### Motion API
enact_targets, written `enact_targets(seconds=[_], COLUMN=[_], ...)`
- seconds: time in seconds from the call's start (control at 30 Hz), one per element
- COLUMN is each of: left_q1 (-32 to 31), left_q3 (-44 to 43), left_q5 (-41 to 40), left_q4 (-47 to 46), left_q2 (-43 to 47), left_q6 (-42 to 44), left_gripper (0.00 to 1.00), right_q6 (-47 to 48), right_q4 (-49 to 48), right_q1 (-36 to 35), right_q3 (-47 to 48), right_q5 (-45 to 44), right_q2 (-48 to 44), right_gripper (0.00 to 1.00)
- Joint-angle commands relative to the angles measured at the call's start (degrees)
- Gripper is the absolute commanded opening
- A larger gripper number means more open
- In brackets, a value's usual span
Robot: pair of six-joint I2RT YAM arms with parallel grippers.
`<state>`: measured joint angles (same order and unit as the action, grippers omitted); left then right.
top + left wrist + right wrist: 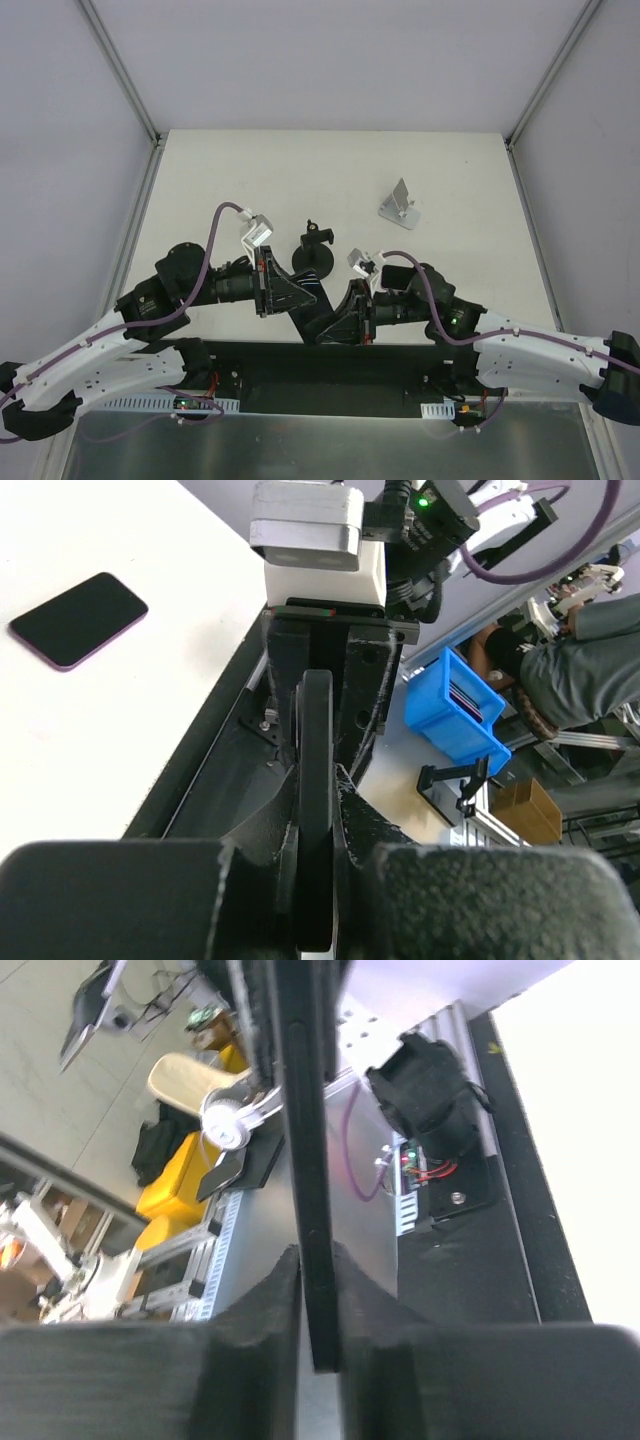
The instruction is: Place the phone on the phone stand
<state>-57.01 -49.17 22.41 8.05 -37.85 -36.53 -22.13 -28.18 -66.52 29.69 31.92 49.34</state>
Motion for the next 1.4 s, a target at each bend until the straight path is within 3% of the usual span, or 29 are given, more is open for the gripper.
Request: enact_targets(seconds=[0.0,0.03,0.07,0.13,0.17,0.23,0.27,0.4,0.6,0.8,1.0,1.1,1.17,1.37], left_q1=[0.0,0.0,0.0,0.0,0.0,0.0,0.0,0.0,0.0,0.0,0.3,0.5,0.6,0.7], left_q3=[-5.6,-8.0,-9.4,-13.4,-14.5,-16.6,-16.9,-16.5,-17.8,-22.5,-28.1,-27.3,-25.9,-16.2], left_q5=[-5.0,-6.5,-10.6,-16.1,-22.1,-28.7,-32.8,-39.0,-43.5,-47.4,-49.0,-47.8,-45.6,-42.4], left_q4=[3.4,5.7,8.8,18.1,20.8,27.0,28.1,28.6,28.2,26.0,21.9,19.6,18.2,17.3], left_q2=[-0.7,-1.2,-1.7,-3.5,-4.0,-4.9,-4.9,-3.2,-5.4,-12.4,-18.7,-19.0,-18.0,-8.9], left_q6=[-0.9,-0.3,0.4,2.4,3.5,6.6,8.6,12.6,13.9,16.9,20.1,20.5,19.8,18.3], left_gripper=[0.00,0.00,0.00,0.00,0.00,0.00,0.00,0.00,0.00,0.00,0.00,0.00,0.00,0.00], right_q6=[-0.1,0.0,0.0,-1.0,-1.9,-4.4,-4.4,-0.2,9.9,15.4,14.5,15.4,15.7,17.2], right_q4=[9.7,12.5,18.4,25.4,33.5,41.2,47.2,54.4,51.2,47.6,50.2,49.6,49.4,46.5], right_q1=[0.6,0.6,0.6,0.7,0.6,1.3,1.7,7.3,16.3,16.7,14.4,12.8,12.6,12.5], right_q3=[3.0,3.1,3.6,4.5,5.9,7.8,9.0,16.4,23.8,33.1,39.5,40.4,40.8,41.1], right_q5=[-13.1,-16.2,-22.1,-29.4,-38.1,-44.8,-48.7,-50.1,-45.5,-40.3,-43.5,-47.3,-47.7,-47.7], right_q2=[-0.9,-1.7,-3.6,-5.6,-7.0,-7.2,-6.6,-1.3,9.5,22.1,30.1,31.8,32.8,34.2], right_gripper=[0.31,0.44,0.66,0.82,0.94,1.00,0.97,0.96,0.96,0.99,0.71,0.63,0.52,0.46])
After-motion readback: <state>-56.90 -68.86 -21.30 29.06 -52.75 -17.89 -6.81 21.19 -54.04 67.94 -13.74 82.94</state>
